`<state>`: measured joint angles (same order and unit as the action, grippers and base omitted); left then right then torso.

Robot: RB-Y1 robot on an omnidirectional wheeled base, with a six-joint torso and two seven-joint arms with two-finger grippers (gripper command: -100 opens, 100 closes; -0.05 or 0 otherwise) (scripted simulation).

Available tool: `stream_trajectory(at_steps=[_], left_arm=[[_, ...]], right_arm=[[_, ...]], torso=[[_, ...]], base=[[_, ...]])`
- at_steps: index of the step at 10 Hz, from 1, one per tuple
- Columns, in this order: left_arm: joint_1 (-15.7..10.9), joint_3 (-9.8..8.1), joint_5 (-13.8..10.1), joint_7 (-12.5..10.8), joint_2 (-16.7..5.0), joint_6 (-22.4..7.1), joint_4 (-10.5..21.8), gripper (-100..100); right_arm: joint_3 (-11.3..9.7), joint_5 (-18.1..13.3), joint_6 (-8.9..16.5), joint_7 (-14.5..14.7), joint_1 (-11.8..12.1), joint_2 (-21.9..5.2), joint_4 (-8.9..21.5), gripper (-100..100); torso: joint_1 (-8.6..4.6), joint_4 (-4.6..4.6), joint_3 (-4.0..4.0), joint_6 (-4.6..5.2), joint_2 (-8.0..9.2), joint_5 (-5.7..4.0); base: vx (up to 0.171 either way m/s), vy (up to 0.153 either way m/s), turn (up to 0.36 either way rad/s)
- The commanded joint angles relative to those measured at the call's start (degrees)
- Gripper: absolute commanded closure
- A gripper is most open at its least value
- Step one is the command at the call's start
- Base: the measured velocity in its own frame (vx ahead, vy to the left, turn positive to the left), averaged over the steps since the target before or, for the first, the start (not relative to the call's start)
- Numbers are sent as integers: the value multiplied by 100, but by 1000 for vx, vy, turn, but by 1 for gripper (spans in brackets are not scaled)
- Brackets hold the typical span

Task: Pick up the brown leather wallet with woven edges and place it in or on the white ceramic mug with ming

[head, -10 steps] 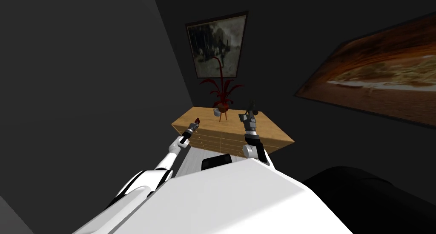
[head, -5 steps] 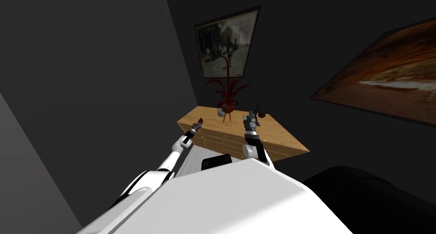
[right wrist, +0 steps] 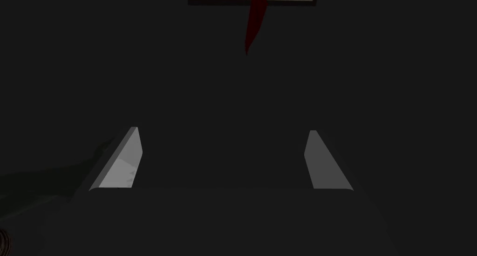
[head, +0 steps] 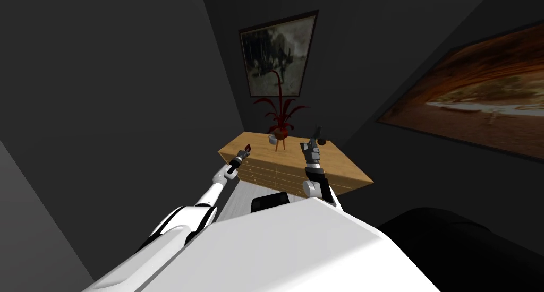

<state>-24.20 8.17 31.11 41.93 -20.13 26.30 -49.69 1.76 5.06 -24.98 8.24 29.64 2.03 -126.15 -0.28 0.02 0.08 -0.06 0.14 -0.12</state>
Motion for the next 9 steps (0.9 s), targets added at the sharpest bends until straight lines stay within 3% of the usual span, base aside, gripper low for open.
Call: stream_trajectory(at_steps=[1, 6, 9], left_arm=[[-217, -60, 150, -5, -103, -139, 111, 100], [-670, -181, 467, -70, -307, -527, 263, 100], [-1045, -296, 651, -130, -423, -916, 375, 100]], right_arm=[[0, 0, 0, 0, 0, 0, 0, 0], [0, 0, 0, 0, 0, 0, 0, 0], [0, 0, 0, 0, 0, 0, 0, 0]], torso=[[0, 0, 0, 0, 0, 0], [-9, 9, 8, -4, 7, -10], [-28, 9, 9, 2, 8, -14]], base=[[-68, -46, -32], [-61, -46, -36], [-50, -74, -95]])
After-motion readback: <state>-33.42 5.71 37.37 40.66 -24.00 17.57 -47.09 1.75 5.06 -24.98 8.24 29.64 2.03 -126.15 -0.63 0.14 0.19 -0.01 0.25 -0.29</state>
